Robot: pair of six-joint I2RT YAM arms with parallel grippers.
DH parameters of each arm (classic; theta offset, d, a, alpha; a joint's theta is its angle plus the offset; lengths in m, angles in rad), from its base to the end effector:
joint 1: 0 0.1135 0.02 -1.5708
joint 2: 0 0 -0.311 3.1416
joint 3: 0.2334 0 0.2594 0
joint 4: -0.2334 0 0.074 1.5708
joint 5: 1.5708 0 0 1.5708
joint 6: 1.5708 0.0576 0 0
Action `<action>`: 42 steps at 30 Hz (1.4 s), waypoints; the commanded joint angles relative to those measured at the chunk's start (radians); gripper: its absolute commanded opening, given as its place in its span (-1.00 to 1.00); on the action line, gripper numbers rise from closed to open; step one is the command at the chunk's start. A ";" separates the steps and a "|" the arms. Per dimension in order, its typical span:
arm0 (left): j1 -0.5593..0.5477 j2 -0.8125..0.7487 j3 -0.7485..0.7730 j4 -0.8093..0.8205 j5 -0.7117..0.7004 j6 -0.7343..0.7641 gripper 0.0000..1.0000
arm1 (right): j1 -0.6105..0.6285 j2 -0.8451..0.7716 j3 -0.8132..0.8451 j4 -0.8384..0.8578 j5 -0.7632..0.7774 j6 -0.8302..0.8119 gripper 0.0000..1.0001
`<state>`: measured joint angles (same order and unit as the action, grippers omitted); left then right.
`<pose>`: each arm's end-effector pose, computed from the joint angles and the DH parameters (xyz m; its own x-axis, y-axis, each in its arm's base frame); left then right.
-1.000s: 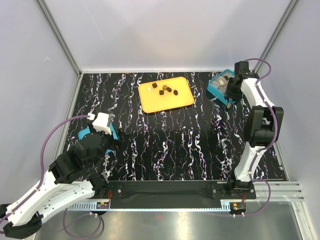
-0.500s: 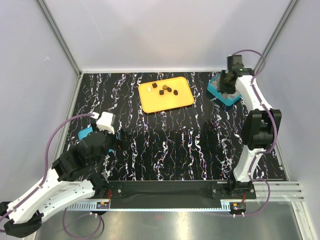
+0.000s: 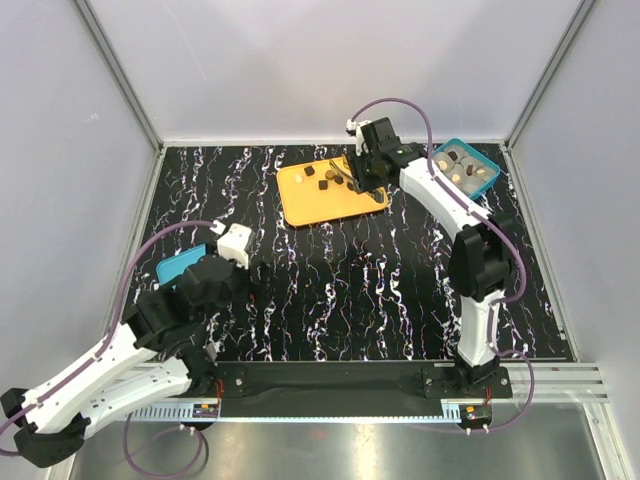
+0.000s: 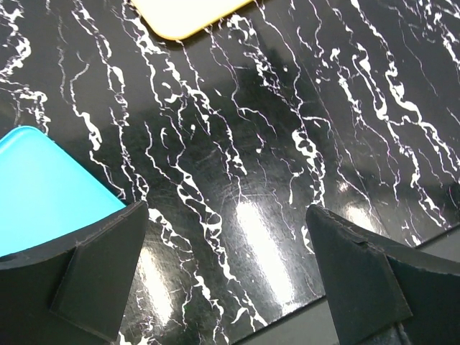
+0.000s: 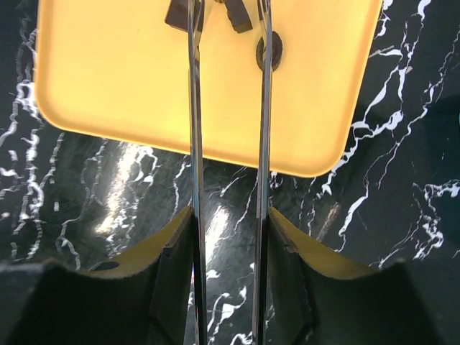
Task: Pack the chocolate
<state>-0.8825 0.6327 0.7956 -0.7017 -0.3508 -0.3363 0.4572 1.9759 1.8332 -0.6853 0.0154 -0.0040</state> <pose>0.0905 -0.0789 0.3318 -0.4852 0.1021 -0.8684 0.4002 0.9089 -0.1168 0.4400 0.2155 0.3259 -0.6592 -0.3288 -0.6763 -0.4347 0.9005 -0.0141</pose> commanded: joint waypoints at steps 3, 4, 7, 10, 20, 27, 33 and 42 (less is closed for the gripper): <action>-0.001 -0.010 0.005 0.039 0.019 0.016 0.98 | 0.001 0.080 0.106 -0.019 0.023 -0.135 -0.03; -0.001 -0.011 0.005 0.039 0.018 0.016 0.98 | 0.003 0.087 0.118 -0.022 0.027 -0.142 -0.03; -0.001 -0.011 0.008 0.033 -0.004 0.013 0.98 | 0.005 0.104 0.129 -0.023 0.040 -0.157 -0.03; -0.001 -0.018 0.008 0.034 -0.013 0.010 0.98 | 0.005 0.118 0.133 -0.028 0.043 -0.166 -0.04; -0.001 -0.027 0.008 0.033 -0.030 0.008 0.98 | 0.005 0.172 0.136 -0.014 0.021 -0.165 -0.08; -0.001 -0.034 0.008 0.034 -0.039 0.006 0.98 | 0.005 0.198 0.155 -0.013 0.021 -0.163 -0.11; -0.001 -0.034 0.008 0.034 -0.047 0.006 0.98 | 0.005 0.181 0.153 -0.019 0.026 -0.156 -0.34; -0.001 -0.039 0.007 0.034 -0.042 0.006 0.98 | 0.003 0.006 0.067 -0.011 0.040 -0.070 -0.51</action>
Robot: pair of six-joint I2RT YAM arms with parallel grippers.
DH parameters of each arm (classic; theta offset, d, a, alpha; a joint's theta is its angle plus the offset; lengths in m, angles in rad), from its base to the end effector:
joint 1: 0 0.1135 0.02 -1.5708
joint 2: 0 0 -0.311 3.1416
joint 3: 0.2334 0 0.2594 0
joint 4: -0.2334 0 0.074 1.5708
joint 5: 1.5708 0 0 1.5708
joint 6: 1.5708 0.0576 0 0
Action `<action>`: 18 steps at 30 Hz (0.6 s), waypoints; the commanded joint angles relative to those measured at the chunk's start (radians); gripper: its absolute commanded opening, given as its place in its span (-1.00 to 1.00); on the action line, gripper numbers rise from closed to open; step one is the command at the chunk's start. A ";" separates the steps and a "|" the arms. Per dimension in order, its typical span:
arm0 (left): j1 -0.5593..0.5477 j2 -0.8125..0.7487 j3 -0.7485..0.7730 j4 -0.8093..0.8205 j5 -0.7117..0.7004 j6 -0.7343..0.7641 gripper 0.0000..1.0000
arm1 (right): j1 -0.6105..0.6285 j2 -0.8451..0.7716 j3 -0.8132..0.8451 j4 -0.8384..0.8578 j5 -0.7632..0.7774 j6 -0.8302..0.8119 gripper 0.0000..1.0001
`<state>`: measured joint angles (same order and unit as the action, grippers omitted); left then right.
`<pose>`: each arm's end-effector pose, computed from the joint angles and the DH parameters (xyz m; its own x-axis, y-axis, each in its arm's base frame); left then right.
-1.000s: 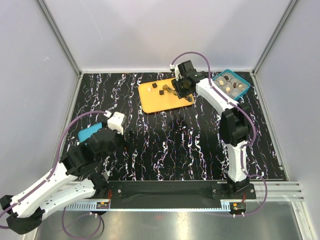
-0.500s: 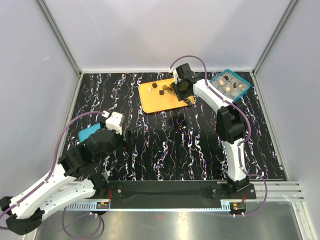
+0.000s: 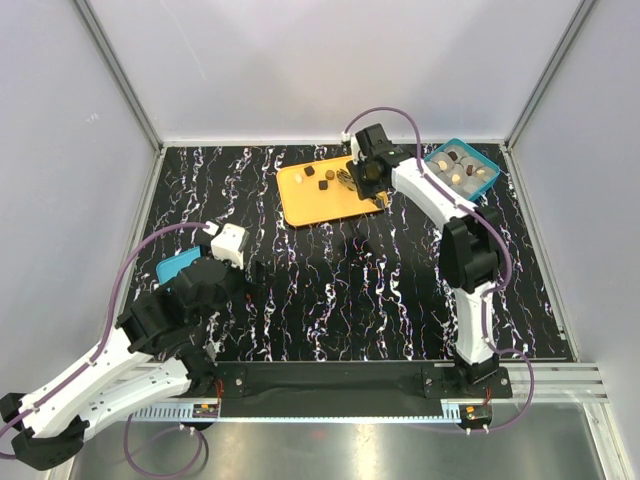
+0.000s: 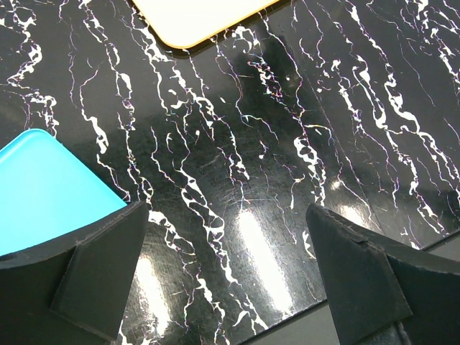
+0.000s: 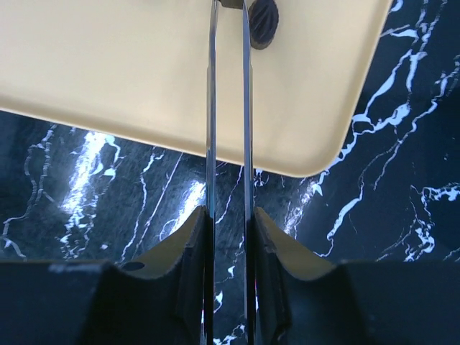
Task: Pack the chocolate
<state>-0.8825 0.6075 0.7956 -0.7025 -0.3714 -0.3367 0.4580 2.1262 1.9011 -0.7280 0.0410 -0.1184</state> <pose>0.0876 -0.0736 0.3343 -0.4664 0.0825 -0.8807 0.3866 0.9145 -0.1191 0.4671 0.2276 0.2727 -0.6764 -0.4650 -0.5712 -0.5039 0.8578 -0.1016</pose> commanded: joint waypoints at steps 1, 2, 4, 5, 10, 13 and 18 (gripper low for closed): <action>-0.001 -0.014 0.007 0.037 -0.021 0.007 0.98 | 0.002 -0.172 -0.011 0.027 0.019 0.055 -0.51; -0.001 -0.012 0.007 0.035 -0.021 0.007 0.98 | 0.002 -0.184 -0.019 0.022 0.032 0.072 -0.51; -0.001 -0.012 0.005 0.038 -0.020 0.007 0.98 | -0.002 -0.224 -0.046 0.009 0.039 0.089 -0.51; -0.001 -0.014 0.007 0.037 -0.018 0.007 0.98 | -0.002 -0.238 -0.057 0.007 0.037 0.101 -0.51; -0.003 -0.012 0.008 0.038 -0.015 0.007 0.98 | -0.050 -0.310 -0.109 -0.019 0.042 0.158 -0.50; -0.001 -0.017 0.007 0.037 -0.014 0.007 0.98 | -0.126 -0.334 -0.128 -0.036 0.031 0.200 -0.50; -0.001 -0.023 0.007 0.038 -0.014 0.007 0.98 | -0.291 -0.368 -0.172 -0.051 0.039 0.250 -0.50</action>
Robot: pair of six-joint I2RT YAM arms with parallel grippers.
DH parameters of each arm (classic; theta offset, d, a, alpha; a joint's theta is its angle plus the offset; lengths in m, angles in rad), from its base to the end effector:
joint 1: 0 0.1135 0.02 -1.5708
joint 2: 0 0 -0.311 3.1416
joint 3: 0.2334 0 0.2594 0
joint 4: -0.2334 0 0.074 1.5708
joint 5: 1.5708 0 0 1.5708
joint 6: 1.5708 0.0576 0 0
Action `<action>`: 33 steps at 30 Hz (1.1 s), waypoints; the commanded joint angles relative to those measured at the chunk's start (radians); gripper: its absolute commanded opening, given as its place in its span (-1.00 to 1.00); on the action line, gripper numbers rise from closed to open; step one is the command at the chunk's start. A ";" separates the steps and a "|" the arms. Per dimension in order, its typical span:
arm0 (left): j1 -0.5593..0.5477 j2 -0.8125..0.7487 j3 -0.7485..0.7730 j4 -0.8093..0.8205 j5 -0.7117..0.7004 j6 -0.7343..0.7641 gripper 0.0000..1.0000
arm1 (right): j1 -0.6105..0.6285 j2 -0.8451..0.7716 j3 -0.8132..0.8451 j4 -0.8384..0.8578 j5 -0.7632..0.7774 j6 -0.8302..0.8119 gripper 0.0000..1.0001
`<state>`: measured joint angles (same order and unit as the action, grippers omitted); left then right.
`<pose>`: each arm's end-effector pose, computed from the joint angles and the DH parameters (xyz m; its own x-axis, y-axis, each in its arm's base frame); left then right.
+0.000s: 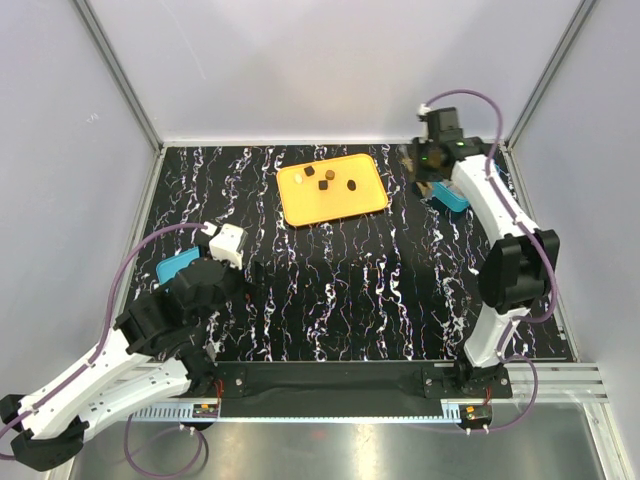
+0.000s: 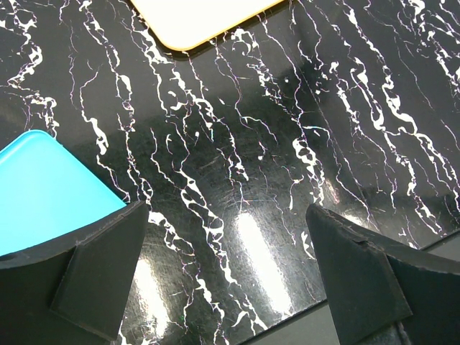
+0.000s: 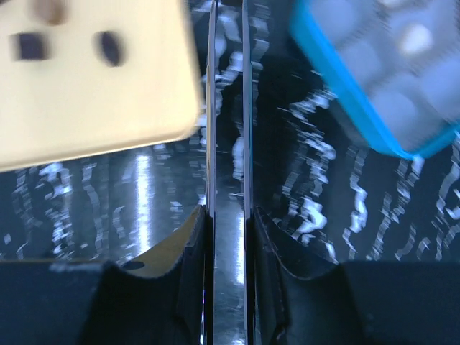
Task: Pack the chocolate
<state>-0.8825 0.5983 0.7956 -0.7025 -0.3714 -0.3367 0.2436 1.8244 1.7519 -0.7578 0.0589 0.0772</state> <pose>0.0863 -0.0720 0.3352 -0.4613 0.0762 -0.8840 0.3873 0.9137 -0.1233 0.4305 0.1035 0.3590 -0.7298 -0.1020 -0.6760 -0.1464 0.9892 0.0087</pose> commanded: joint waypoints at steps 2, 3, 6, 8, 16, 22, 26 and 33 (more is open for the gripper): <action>-0.001 -0.015 0.005 0.038 -0.015 0.005 0.98 | -0.113 -0.077 -0.034 -0.031 0.064 0.071 -0.50; -0.001 -0.015 0.005 0.037 -0.015 0.005 0.98 | -0.150 -0.079 -0.040 -0.038 0.071 0.073 -0.50; -0.001 -0.014 0.007 0.038 -0.015 0.005 0.98 | -0.213 -0.079 -0.055 -0.055 0.102 0.087 -0.50; -0.001 -0.014 0.007 0.037 -0.015 0.005 0.98 | -0.234 -0.083 -0.072 -0.051 0.125 0.095 -0.49; -0.001 -0.012 0.007 0.035 -0.017 0.002 0.98 | -0.314 -0.065 -0.120 -0.025 0.139 0.092 -0.49; -0.001 -0.014 0.007 0.038 -0.020 0.001 0.98 | -0.325 -0.025 -0.101 -0.006 0.160 0.075 -0.47; -0.001 -0.015 0.005 0.035 -0.021 0.001 0.98 | -0.334 0.009 -0.075 0.000 0.134 0.075 -0.45; -0.001 -0.018 0.004 0.035 -0.023 0.001 0.98 | -0.336 0.068 -0.025 -0.005 0.145 0.067 -0.41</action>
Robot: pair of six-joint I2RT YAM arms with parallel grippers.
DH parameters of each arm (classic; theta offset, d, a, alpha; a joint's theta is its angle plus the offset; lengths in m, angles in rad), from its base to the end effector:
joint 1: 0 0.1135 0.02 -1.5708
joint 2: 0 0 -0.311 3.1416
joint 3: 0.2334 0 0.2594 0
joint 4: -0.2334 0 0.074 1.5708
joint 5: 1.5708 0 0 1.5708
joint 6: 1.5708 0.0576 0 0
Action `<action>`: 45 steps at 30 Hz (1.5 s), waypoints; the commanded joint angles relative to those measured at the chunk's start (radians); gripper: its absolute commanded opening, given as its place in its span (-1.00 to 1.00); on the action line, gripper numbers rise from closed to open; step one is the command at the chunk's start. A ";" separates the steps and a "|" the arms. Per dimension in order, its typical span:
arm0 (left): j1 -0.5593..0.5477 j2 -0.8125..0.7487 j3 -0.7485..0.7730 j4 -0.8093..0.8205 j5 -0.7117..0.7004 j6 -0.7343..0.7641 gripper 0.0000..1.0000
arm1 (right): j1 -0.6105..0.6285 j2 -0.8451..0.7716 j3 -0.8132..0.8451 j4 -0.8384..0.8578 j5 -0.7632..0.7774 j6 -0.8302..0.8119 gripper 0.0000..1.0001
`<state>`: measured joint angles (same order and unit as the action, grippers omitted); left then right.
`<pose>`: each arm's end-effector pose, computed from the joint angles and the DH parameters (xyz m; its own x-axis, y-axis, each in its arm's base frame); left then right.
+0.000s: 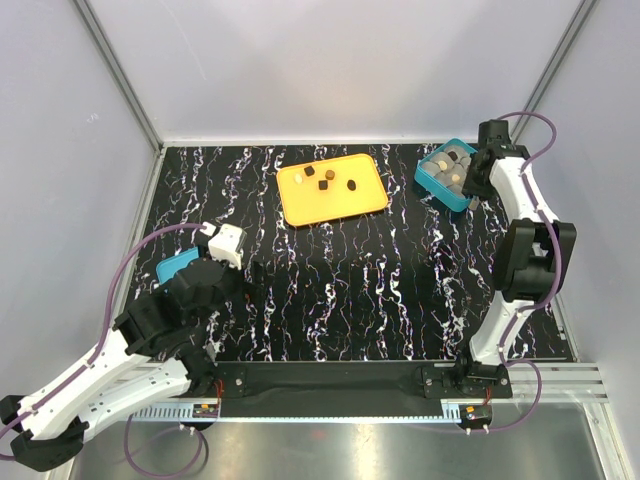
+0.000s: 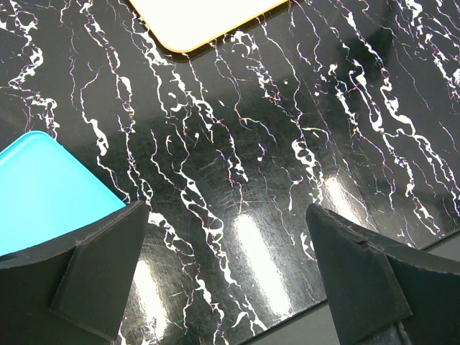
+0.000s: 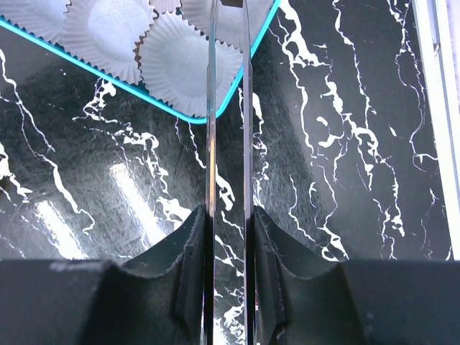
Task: Pack the chocolate
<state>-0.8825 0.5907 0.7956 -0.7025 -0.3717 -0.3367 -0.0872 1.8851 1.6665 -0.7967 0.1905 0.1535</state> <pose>0.0852 -0.0707 0.3359 -0.4569 0.0710 -0.8867 0.3877 0.9131 -0.1267 0.4417 -0.0496 0.3022 -0.8082 0.2214 -0.5458 0.3122 0.9468 -0.0784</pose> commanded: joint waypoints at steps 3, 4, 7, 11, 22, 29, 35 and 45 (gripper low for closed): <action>-0.001 -0.009 0.005 0.037 -0.023 0.001 0.98 | -0.006 0.022 0.070 0.034 0.024 -0.012 -0.37; -0.001 -0.009 0.005 0.037 -0.024 0.001 0.98 | -0.006 0.023 0.072 0.033 0.027 -0.012 -0.35; -0.001 -0.009 0.005 0.037 -0.024 0.001 0.98 | -0.006 0.028 0.072 0.033 0.029 -0.008 -0.27; -0.001 -0.008 0.005 0.035 -0.026 0.001 0.98 | -0.006 0.020 0.076 0.024 0.035 -0.006 -0.21; -0.001 -0.003 0.007 0.037 -0.029 0.001 0.98 | 0.000 -0.053 0.121 -0.015 -0.025 0.021 -0.13; -0.001 -0.003 0.008 0.038 -0.033 0.001 0.98 | 0.137 -0.087 0.110 0.082 -0.230 -0.003 -0.12; -0.001 -0.009 0.007 0.038 -0.036 -0.002 0.98 | 0.338 0.012 0.156 0.129 -0.229 -0.065 -0.10; -0.001 -0.014 0.007 0.038 -0.035 -0.001 0.98 | 0.461 0.131 0.190 0.153 -0.220 -0.149 -0.08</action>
<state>-0.8825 0.5888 0.7956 -0.7025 -0.3870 -0.3370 0.3557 1.9991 1.7950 -0.6743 -0.0448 0.0532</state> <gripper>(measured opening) 0.991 0.460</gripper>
